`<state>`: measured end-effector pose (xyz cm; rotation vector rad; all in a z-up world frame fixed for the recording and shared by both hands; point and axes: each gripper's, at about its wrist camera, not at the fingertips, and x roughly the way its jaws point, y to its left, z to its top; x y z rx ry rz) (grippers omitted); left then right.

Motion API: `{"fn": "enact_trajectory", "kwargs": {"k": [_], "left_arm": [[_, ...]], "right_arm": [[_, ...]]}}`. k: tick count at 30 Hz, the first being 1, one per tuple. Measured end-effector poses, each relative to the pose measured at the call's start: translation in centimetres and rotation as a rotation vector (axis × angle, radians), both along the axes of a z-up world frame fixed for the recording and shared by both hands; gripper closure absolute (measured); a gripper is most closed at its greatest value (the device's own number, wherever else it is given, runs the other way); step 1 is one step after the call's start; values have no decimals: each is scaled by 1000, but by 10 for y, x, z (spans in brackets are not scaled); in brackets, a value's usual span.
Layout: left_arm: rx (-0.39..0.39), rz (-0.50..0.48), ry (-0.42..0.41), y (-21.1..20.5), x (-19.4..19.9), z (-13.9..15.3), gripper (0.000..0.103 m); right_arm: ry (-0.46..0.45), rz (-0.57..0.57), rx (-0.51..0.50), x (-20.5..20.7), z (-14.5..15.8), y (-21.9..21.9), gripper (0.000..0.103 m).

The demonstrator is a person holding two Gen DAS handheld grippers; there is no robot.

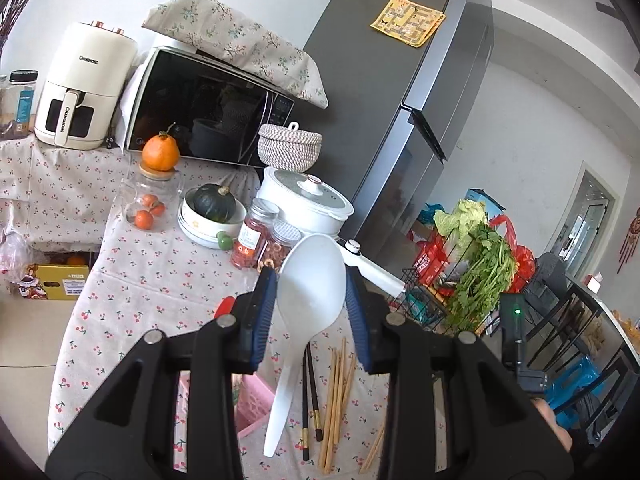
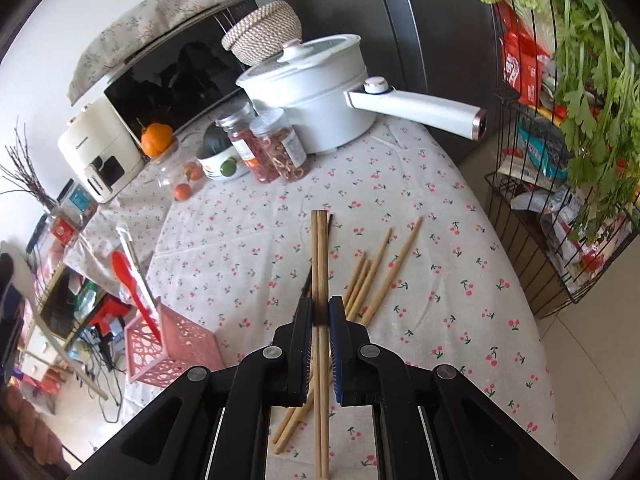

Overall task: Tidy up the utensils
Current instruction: 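Place the white spoon and wooden chopstick into the pink basket, opening both tools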

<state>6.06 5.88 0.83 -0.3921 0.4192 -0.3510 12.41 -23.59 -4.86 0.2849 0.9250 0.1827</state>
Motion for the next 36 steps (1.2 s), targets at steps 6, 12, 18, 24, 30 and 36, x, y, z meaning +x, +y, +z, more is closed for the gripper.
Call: {"fn": "enact_trajectory", "kwargs": {"k": [6, 12, 18, 24, 30, 36], "left_arm": [[16, 73, -50, -3, 13, -11, 66], [82, 116, -65, -9, 25, -26, 66], [133, 128, -25, -11, 33, -40, 66], [145, 102, 46, -10, 33, -45, 64], [130, 72, 156, -1, 29, -46, 50], [158, 26, 321, 6, 16, -45, 30]], "right_arm": [[-173, 46, 11, -21, 41, 10, 96], [-247, 65, 9, -24, 56, 14, 98], [-250, 71, 26, -21, 59, 13, 98], [-282, 103, 25, -29, 71, 17, 98], [-317, 160, 48, -39, 90, 24, 98], [-362, 243, 92, -49, 114, 41, 98]]}}
